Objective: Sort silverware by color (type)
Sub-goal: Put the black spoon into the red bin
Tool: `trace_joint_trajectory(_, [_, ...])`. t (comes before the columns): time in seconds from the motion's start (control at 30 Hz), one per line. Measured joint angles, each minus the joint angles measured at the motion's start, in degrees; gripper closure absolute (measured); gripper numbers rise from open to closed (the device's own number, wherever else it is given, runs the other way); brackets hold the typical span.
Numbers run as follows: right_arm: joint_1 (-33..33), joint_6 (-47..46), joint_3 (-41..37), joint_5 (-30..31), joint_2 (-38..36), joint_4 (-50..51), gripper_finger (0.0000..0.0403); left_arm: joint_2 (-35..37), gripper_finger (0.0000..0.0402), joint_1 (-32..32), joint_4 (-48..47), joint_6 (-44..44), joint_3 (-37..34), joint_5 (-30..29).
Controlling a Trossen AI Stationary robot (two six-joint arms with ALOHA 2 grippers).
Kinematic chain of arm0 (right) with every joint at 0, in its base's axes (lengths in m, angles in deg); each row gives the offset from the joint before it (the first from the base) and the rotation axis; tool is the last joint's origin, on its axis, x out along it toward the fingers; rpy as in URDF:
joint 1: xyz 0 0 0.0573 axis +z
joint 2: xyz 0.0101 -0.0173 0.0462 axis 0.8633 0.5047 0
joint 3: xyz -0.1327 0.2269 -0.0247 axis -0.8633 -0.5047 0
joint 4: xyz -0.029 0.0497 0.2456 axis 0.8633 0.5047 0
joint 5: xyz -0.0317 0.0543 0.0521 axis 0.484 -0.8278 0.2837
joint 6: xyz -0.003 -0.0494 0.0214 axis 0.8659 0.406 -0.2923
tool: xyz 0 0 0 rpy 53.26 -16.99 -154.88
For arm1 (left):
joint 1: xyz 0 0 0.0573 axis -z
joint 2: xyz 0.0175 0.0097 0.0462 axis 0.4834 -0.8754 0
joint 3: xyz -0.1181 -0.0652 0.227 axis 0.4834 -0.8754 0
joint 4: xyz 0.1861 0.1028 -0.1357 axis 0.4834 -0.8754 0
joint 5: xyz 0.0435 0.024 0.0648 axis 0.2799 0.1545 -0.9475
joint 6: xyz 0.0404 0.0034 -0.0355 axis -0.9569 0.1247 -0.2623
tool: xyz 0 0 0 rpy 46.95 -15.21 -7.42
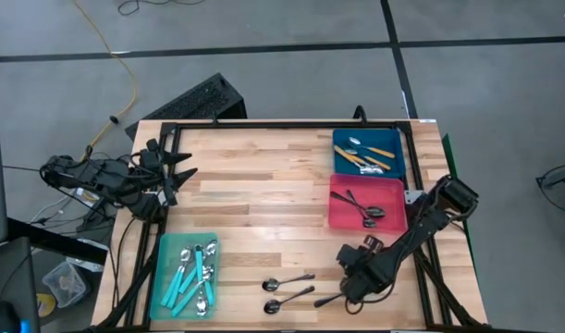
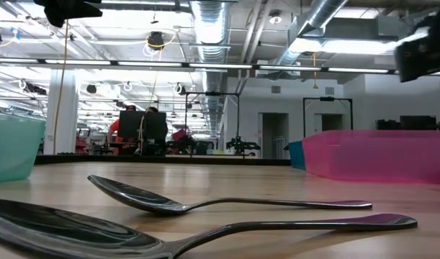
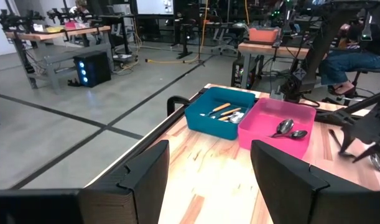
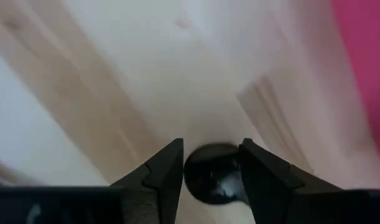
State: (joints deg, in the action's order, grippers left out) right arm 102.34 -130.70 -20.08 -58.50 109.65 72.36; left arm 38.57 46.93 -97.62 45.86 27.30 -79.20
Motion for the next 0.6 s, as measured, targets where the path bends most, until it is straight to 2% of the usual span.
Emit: trace_joint_trajectory(0.6, [4.91, -15.43, 0.00, -4.18, -0.04, 15.14, 0.0236, 0.00, 0.0189, 0.00, 0.00, 0.00, 0.00, 0.00])
